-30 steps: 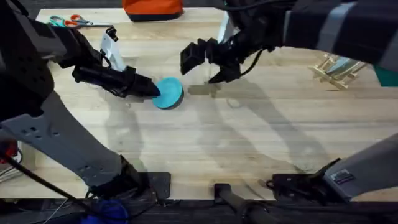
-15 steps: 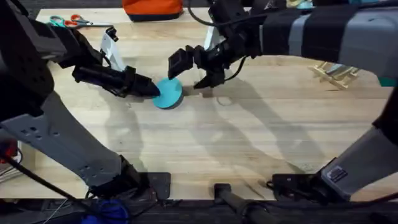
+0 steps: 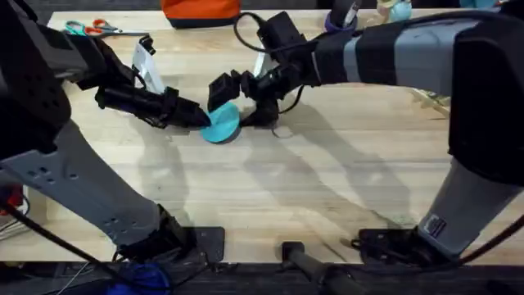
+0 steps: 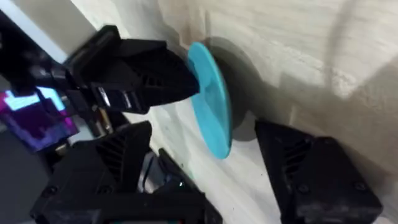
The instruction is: Pick up the plates from the table one by one and place each into a slot on the dish rack.
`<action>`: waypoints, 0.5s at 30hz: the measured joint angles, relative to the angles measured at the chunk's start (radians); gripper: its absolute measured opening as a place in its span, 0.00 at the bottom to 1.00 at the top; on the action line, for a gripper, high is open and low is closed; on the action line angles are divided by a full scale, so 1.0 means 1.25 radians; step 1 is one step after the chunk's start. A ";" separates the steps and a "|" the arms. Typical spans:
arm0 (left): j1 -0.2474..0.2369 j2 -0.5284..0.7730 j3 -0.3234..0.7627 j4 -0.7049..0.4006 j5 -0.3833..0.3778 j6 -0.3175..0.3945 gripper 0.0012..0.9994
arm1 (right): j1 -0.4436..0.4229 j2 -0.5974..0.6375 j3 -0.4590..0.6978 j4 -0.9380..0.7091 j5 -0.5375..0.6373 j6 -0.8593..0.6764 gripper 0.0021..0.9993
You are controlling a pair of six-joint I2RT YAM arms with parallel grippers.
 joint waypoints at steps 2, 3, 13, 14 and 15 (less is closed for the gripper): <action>0.000 0.000 -0.001 0.000 0.001 0.000 0.04 | -0.001 0.005 0.003 0.001 -0.006 0.011 0.99; 0.000 0.000 -0.001 0.001 0.001 0.000 0.04 | -0.002 0.007 0.004 0.002 -0.009 0.017 0.99; 0.000 0.000 -0.002 0.002 0.002 -0.003 0.04 | -0.002 0.023 0.006 0.007 -0.014 0.042 0.74; 0.001 0.000 -0.002 0.002 0.002 -0.003 0.04 | -0.001 0.026 0.006 0.009 -0.017 0.043 0.72; 0.000 0.000 -0.002 0.002 0.002 -0.003 0.04 | 0.003 0.029 0.006 0.010 -0.019 0.043 0.69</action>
